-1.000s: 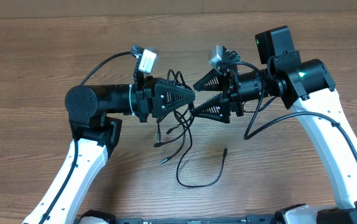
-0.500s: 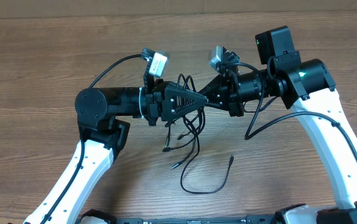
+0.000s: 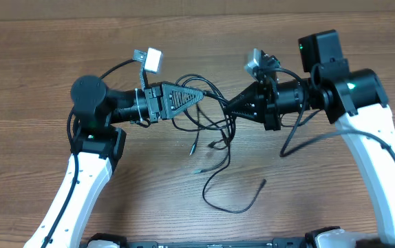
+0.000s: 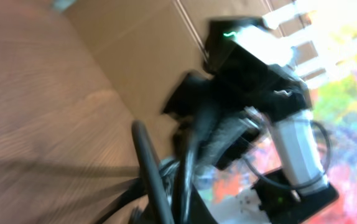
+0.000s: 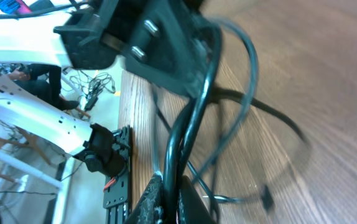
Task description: Untangle cables
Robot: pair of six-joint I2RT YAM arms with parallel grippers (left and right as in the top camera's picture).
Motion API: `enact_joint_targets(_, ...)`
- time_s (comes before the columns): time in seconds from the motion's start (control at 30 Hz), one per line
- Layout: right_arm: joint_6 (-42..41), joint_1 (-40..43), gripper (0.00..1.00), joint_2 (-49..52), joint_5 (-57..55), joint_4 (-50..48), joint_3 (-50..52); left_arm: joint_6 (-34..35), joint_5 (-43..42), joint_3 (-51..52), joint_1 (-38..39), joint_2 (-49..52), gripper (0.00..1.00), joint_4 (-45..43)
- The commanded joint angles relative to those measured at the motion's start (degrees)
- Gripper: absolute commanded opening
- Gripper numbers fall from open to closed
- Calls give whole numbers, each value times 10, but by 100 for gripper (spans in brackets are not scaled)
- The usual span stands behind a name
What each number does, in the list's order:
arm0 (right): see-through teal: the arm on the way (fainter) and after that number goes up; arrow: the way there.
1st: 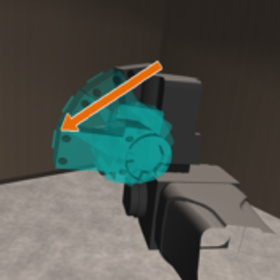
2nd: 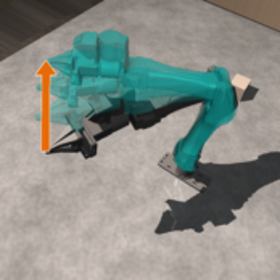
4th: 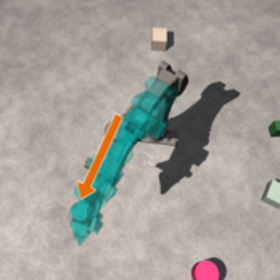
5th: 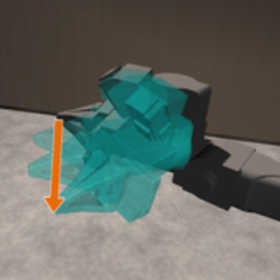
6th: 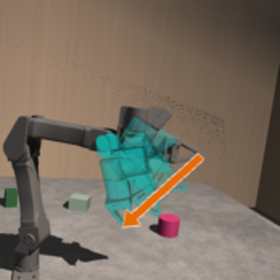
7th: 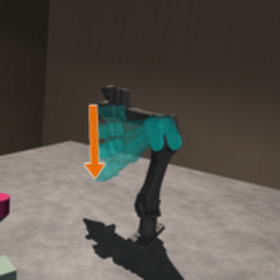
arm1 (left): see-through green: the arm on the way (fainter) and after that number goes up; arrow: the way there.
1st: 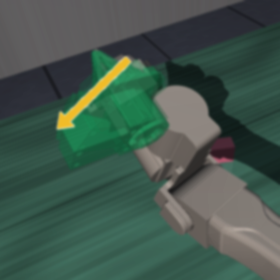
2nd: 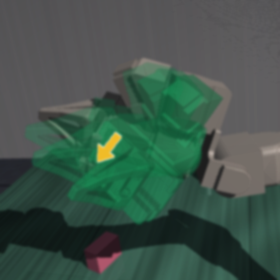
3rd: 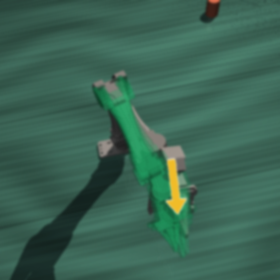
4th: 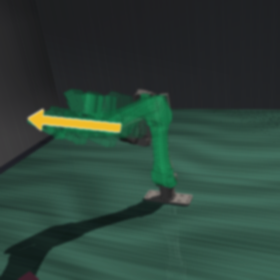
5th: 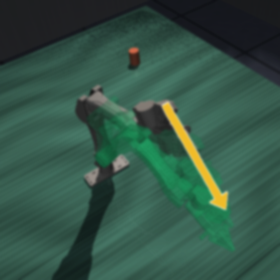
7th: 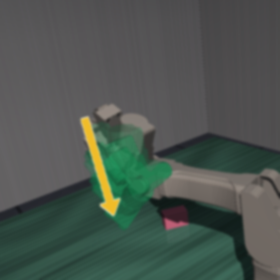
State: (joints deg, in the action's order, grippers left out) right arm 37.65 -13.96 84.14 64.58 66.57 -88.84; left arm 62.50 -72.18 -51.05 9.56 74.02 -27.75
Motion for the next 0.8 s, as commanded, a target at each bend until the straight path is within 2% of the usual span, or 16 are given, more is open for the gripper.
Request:
enact_joint_targets(0.0, 3, 0, 4, -46, 36, -12, -8, -144, 29, -5, -2, -2, 4, 113)
enact_joint_targets(0.03, 3, 0, 4, -56, 44, -17, -8, -177, 50, -5, -2, -2, 4, 169)
enact_joint_targets(0.17, 3, 0, 4, -72, 52, -18, -8, -230, 86, -5, -2, -2, 4, 245)
enact_joint_targets(0.4, 3, 0, 4, -74, 66, -17, -8, -248, 87, -5, -2, -2, 4, 248)
enact_joint_targets(0.47, -6, 2, 4, -74, 49, -17, -8, -248, 83, -5, -2, -2, 4, 247)
enact_joint_targets(0.57, -89, 2, 5, -74, -92, -17, -8, -245, 53, -5, -2, -3, 4, 244)
enact_joint_targets(0.6, -121, 2, 11, -74, -151, -17, -8, -245, 43, -5, -2, -3, 4, 241)
enact_joint_targets(0.63, -150, 2, 23, -74, -216, -13, -8, -245, 30, -5, -2, -3, 4, 235)
enact_joint_targets(0.67, -158, 2, 42, -74, -265, -4, -8, -241, 21, -5, -2, -3, 4, 228)
enact_joint_targets(0.7, -158, 2, 53, -74, -281, 1, -7, -237, 17, -5, -2, -3, 4, 221)
enact_joint_targets(0.77, -158, 2, 84, -72, -316, 16, -7, -221, 15, -5, -2, -3, 4, 202)
